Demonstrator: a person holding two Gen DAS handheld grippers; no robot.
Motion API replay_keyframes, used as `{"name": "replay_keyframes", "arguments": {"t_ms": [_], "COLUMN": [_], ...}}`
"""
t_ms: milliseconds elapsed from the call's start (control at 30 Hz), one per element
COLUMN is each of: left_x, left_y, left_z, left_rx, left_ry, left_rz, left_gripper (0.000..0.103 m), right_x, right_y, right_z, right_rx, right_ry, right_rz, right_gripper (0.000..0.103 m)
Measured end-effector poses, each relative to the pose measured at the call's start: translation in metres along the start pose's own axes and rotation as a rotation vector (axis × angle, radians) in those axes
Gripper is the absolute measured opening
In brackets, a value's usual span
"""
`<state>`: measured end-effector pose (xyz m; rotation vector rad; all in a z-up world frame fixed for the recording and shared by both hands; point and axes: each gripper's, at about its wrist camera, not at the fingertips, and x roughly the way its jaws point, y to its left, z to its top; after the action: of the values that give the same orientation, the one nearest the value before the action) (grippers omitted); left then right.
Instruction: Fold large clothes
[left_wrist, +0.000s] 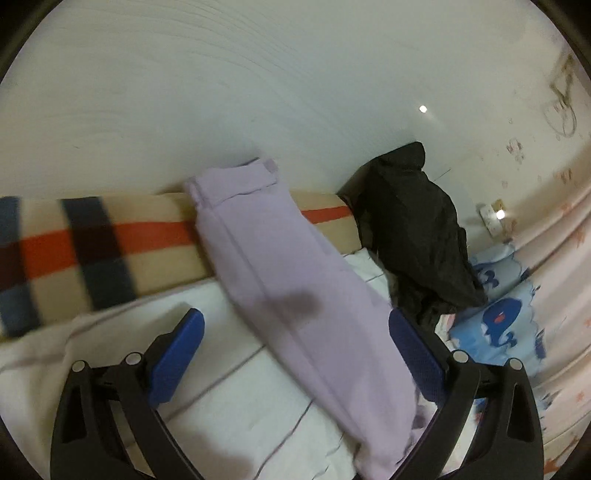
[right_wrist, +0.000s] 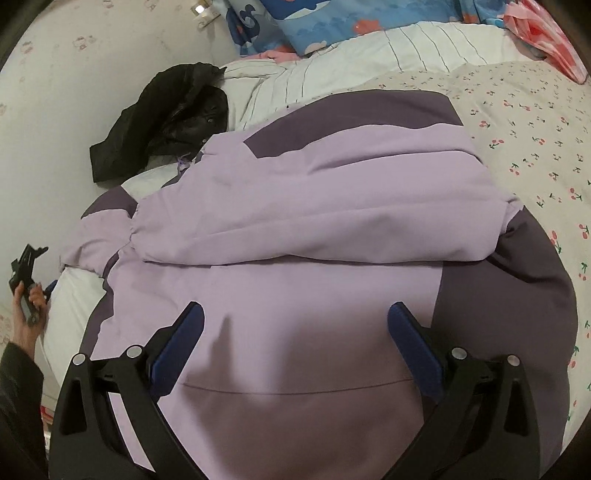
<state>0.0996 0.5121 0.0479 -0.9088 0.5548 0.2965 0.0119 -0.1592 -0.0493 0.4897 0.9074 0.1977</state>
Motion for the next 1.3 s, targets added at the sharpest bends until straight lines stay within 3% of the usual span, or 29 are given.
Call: {"name": "replay_keyframes", "arguments": {"t_ms": [67, 267, 300, 367, 400, 433, 467, 700, 900, 1000, 1133, 1300], "left_x": [0.025, 0.063, 0.066, 0.066, 0.064, 0.053, 0.043, -0.016, -0.073, -0.089, -0.103, -0.077], "left_y": [-0.003, -0.010, -0.010, -0.010, -0.007, -0.001, 0.003, -0.037, -0.157, -0.214, -0.287, -0.352], "left_z": [0.008, 0.019, 0.019, 0.019, 0.019, 0.016, 0.015, 0.006, -0.026, -0.059, -0.127, -0.251], "left_rx": [-0.005, 0.020, 0.029, 0.016, 0.004, -0.012, -0.022, -0.002, 0.248, 0.334, 0.461, 0.601], "left_ry": [0.057, 0.059, 0.055, 0.045, 0.036, 0.008, -0.013, -0.143, -0.164, -0.131, -0.043, 0.160], "left_rz": [0.061, 0.185, 0.192, 0.170, 0.150, 0.116, 0.080, -0.197, -0.395, -0.504, -0.670, -0.834], "left_gripper": [0.096, 0.096, 0.092, 0.056, 0.049, 0.037, 0.032, 0.029, 0.027, 0.025, 0.024, 0.024], "right_x": [0.002, 0.003, 0.003, 0.003, 0.003, 0.003, 0.002, -0.010, -0.029, -0.041, -0.062, -0.086], "right_y": [0.000, -0.002, -0.003, -0.002, -0.002, -0.002, -0.002, -0.003, 0.001, -0.006, -0.030, -0.069], "right_z": [-0.002, -0.003, -0.003, -0.003, -0.003, -0.003, -0.003, 0.002, 0.012, 0.019, 0.030, 0.039], "right_rx": [-0.004, -0.006, -0.005, -0.007, -0.008, -0.009, -0.010, 0.010, 0.004, 0.044, 0.166, 0.333], "right_ry": [0.002, -0.013, -0.014, -0.013, -0.014, -0.014, -0.015, -0.049, -0.117, -0.162, -0.226, -0.301], "right_rz": [-0.005, -0.001, 0.000, -0.002, -0.004, -0.005, -0.006, 0.002, 0.021, 0.070, 0.160, 0.259], "right_gripper": [0.096, 0.096, 0.096, 0.096, 0.096, 0.096, 0.096, 0.096, 0.096, 0.096, 0.096, 0.096]}}
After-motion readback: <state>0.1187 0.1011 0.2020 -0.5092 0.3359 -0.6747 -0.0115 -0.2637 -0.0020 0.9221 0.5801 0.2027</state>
